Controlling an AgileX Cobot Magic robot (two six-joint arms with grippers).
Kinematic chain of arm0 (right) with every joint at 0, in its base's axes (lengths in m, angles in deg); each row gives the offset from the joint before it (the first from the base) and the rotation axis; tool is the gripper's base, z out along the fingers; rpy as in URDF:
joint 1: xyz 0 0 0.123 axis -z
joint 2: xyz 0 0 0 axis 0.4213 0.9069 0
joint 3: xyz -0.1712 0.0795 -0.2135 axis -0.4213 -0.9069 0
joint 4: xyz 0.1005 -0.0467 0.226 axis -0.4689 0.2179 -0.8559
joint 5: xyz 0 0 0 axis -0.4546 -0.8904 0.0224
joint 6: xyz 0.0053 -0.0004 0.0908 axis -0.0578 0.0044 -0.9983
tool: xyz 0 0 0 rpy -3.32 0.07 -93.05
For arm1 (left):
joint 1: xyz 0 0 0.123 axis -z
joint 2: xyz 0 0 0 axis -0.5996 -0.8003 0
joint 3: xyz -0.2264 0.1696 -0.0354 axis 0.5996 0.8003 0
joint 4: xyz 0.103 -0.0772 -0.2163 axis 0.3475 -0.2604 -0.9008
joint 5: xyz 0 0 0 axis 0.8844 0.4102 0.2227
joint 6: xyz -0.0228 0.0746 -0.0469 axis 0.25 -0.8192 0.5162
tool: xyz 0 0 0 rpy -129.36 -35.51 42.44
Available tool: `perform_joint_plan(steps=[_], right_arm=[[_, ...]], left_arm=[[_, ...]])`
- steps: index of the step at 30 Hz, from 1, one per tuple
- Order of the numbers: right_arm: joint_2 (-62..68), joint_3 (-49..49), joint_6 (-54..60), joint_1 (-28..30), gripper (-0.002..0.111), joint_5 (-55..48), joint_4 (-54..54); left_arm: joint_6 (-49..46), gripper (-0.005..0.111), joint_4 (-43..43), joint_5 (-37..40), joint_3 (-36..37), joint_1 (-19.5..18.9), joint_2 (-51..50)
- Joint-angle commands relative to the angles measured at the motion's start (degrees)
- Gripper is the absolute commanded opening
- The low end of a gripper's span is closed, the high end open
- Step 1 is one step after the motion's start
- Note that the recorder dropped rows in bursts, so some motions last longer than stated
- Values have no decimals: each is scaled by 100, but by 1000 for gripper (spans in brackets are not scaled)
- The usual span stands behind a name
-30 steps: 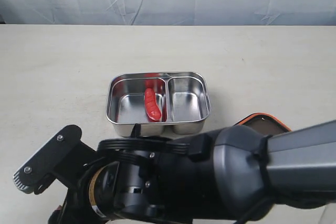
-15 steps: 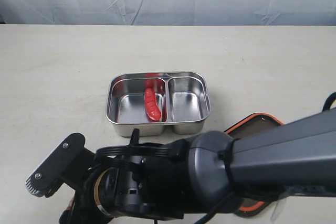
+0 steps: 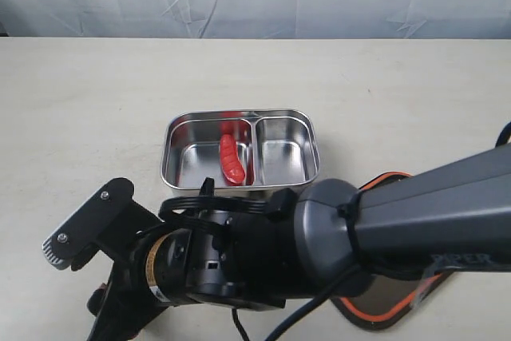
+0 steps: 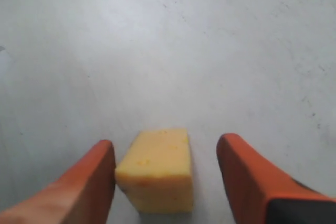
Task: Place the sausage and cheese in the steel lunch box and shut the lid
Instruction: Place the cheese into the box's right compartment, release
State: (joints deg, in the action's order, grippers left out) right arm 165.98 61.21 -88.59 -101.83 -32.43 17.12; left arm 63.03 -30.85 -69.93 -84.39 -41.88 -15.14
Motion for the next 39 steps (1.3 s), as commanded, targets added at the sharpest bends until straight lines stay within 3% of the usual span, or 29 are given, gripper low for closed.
perform_joint_plan(steps=[1,3,5,6,8,9,11,12,18,21,34,39], right_arm=[[-9,-15,13,25,43,250,25],[15,-15,13,25,33,92,-98],[93,-15,13,25,38,39,-111],[154,-15,13,25,46,39,-129],[224,-15,13,25,45,5,-129],[248,-15,13,25,41,-8,-129],[258,-15,2,25,8,-8,-172],[258,-15,2,25,-1,2,-172],[-29,368,16,60,2,-1032,219],[-314,388,16,271,2,-1051,321],[-944,388,-73,2572,2,-1561,236],[-882,388,-87,3199,2,-1486,236]], left_arm=[[20,0,0,-28,20,-2,22],[20,0,0,-28,20,-2,22],[20,0,0,-28,20,-2,22],[20,0,0,-28,20,-2,22],[20,0,0,-28,20,-2,22],[20,0,0,-28,20,-2,22],[20,0,0,-28,20,-2,22],[20,0,0,-28,20,-2,22],[20,0,0,-28,20,-2,22],[20,0,0,-28,20,-2,22],[20,0,0,-28,20,-2,22],[20,0,0,-28,20,-2,22]])
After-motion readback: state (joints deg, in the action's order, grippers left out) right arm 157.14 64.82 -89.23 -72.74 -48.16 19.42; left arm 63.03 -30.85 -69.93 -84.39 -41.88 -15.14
